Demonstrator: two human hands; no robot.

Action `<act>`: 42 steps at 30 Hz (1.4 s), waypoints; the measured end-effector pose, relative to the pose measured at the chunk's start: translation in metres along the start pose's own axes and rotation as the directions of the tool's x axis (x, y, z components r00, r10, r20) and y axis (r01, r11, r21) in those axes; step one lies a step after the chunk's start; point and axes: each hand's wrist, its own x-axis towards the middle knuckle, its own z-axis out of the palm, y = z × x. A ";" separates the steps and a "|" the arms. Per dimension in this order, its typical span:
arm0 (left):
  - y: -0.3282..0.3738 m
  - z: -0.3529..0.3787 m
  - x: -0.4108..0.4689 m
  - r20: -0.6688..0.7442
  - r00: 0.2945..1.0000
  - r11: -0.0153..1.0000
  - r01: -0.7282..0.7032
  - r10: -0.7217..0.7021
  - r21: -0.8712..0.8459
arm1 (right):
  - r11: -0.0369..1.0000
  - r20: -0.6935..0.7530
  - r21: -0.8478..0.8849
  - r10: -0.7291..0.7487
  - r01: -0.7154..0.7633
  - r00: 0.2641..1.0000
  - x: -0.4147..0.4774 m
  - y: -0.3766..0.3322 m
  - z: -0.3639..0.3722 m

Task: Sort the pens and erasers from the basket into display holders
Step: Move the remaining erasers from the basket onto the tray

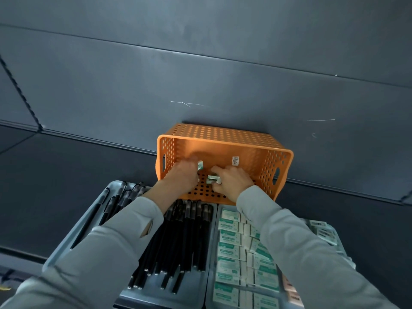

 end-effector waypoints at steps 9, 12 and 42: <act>0.011 -0.024 -0.024 0.328 0.896 0.197 0.394 -0.299 -0.898 | 0.975 -0.090 0.212 0.089 -0.068 0.992 -0.003 0.009 -0.012; 0.016 -0.026 -0.041 0.524 0.832 -0.401 0.424 -0.181 -0.812 | 0.864 -0.200 0.499 0.188 -0.065 0.962 -0.013 0.007 -0.029; 0.000 -0.038 -0.086 0.491 0.869 -0.755 0.280 -0.063 -0.593 | 0.971 0.164 0.235 0.009 -0.048 0.986 0.025 -0.053 -0.024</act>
